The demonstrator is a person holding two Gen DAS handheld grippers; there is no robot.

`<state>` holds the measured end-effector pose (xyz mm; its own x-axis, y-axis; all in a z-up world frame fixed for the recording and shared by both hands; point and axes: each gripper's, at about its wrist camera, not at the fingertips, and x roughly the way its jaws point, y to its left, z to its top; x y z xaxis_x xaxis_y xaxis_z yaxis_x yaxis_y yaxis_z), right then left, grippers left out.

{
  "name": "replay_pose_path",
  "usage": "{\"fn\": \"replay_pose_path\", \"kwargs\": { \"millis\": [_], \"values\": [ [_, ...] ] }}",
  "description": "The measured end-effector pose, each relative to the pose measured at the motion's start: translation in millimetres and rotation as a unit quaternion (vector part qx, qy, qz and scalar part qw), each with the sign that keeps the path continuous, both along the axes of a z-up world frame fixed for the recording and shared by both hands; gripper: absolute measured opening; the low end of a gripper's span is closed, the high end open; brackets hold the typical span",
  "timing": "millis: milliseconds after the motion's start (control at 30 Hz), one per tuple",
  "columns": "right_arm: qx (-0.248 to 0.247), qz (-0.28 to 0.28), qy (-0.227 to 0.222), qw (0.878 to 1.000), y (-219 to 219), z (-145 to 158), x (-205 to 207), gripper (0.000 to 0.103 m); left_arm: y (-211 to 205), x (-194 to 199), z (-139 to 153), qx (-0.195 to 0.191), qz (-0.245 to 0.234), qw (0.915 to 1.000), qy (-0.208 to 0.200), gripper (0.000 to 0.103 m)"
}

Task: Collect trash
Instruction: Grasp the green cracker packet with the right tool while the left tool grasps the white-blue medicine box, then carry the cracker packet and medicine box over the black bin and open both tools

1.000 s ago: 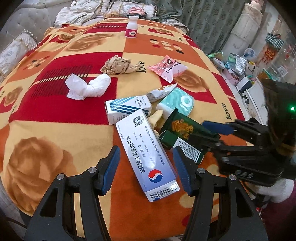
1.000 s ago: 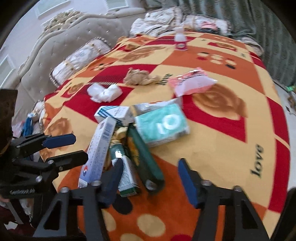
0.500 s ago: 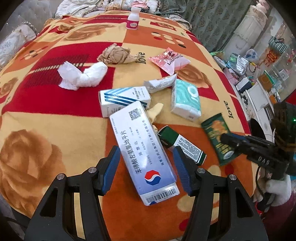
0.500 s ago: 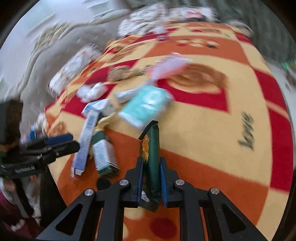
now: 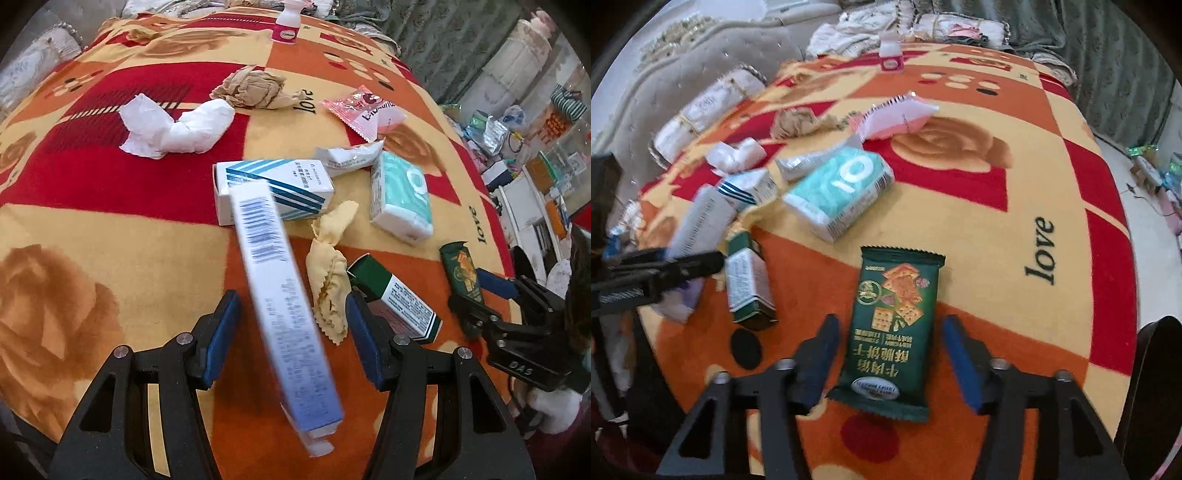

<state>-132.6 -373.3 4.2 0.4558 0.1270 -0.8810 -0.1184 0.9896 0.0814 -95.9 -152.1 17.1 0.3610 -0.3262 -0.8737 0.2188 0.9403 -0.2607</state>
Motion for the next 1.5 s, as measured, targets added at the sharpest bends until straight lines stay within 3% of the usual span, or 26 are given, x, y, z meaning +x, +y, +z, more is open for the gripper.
{"fn": "replay_pose_path", "kwargs": {
  "millis": [167, 200, 267, 367, 867, 1500],
  "values": [
    [-0.021, 0.001, -0.019, 1.0, 5.3, -2.2, 3.7, 0.058, 6.4, 0.1, 0.7, -0.005, 0.002, 1.0, -0.003, 0.056],
    [-0.025, 0.001, -0.028, 0.999, 4.9, -2.8, 2.9, 0.053, 8.1, -1.2, 1.4, -0.012, 0.0, 0.9999, -0.003, 0.052],
    [-0.031, 0.004, -0.037, 0.999, 5.2, -2.1, -0.4, 0.043, 9.2, -3.0, 3.4, -0.026, -0.009, 0.9996, 0.001, 0.022],
    [-0.025, 0.005, -0.037, 0.999, 3.1, 0.5, -3.3, 0.041, 6.6, -8.5, 13.7, -0.019, -0.02, 0.9995, -0.013, 0.016],
    [-0.003, -0.008, -0.074, 0.997, -12.1, 33.1, -19.3, 0.04, -30.0, -26.5, 62.6, -0.028, -0.073, 0.995, -0.062, 0.015],
    [-0.015, -0.067, -0.093, 0.993, -66.7, 52.8, -47.6, 0.04, -129.4, -31.0, 72.2, -0.035, -0.16, 0.9842, -0.068, 0.015]
  ]
}}
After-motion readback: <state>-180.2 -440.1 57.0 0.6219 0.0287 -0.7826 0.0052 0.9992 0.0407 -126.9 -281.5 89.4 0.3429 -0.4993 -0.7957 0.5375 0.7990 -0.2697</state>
